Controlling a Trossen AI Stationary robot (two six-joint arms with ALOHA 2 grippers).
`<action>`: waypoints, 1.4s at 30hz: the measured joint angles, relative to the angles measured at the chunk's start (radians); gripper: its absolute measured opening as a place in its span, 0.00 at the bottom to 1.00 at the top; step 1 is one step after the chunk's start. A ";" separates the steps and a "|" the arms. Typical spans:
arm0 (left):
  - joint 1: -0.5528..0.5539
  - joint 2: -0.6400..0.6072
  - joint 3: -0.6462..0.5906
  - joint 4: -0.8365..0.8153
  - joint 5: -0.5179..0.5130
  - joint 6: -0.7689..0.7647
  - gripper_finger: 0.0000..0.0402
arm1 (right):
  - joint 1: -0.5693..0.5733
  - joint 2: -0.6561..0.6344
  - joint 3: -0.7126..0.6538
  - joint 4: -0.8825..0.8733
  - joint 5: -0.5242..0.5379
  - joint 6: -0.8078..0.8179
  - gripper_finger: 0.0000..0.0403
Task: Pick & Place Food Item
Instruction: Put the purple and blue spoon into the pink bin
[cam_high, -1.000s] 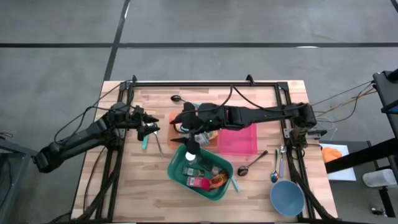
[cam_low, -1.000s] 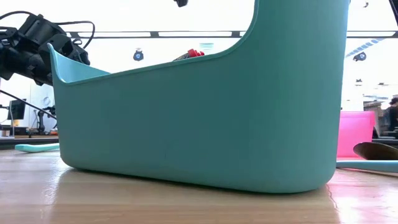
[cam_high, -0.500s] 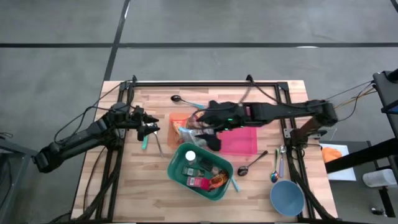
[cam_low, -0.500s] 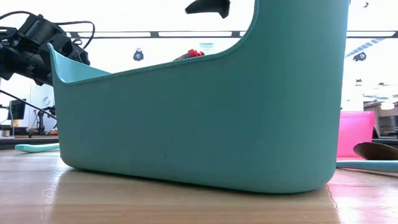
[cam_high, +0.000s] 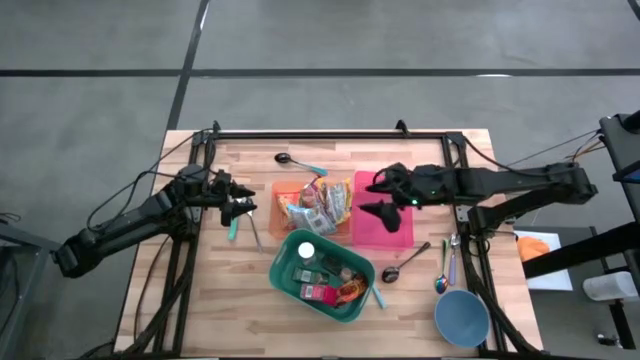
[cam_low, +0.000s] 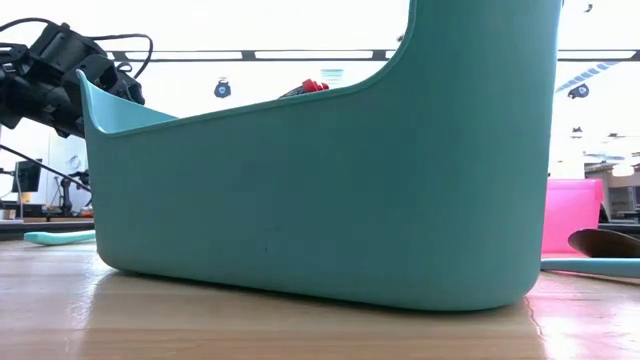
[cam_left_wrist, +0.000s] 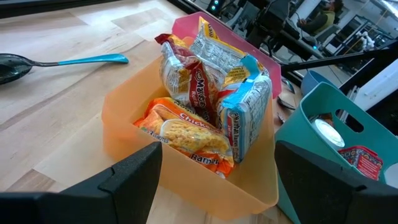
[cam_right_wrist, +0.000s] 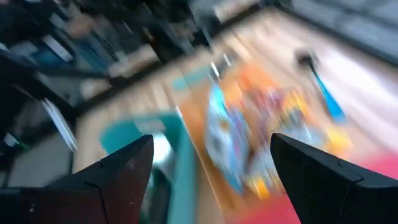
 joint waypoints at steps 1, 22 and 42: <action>0.000 0.000 0.000 0.000 0.000 0.000 0.78 | 0.001 -0.013 0.000 -0.067 0.003 0.018 0.79; 0.000 0.000 0.000 0.000 0.000 0.000 0.78 | 0.254 -0.062 0.025 -0.852 0.022 1.096 0.79; 0.000 0.000 0.000 0.000 0.000 0.000 0.78 | 0.540 0.155 -0.069 -0.959 -0.211 1.713 0.79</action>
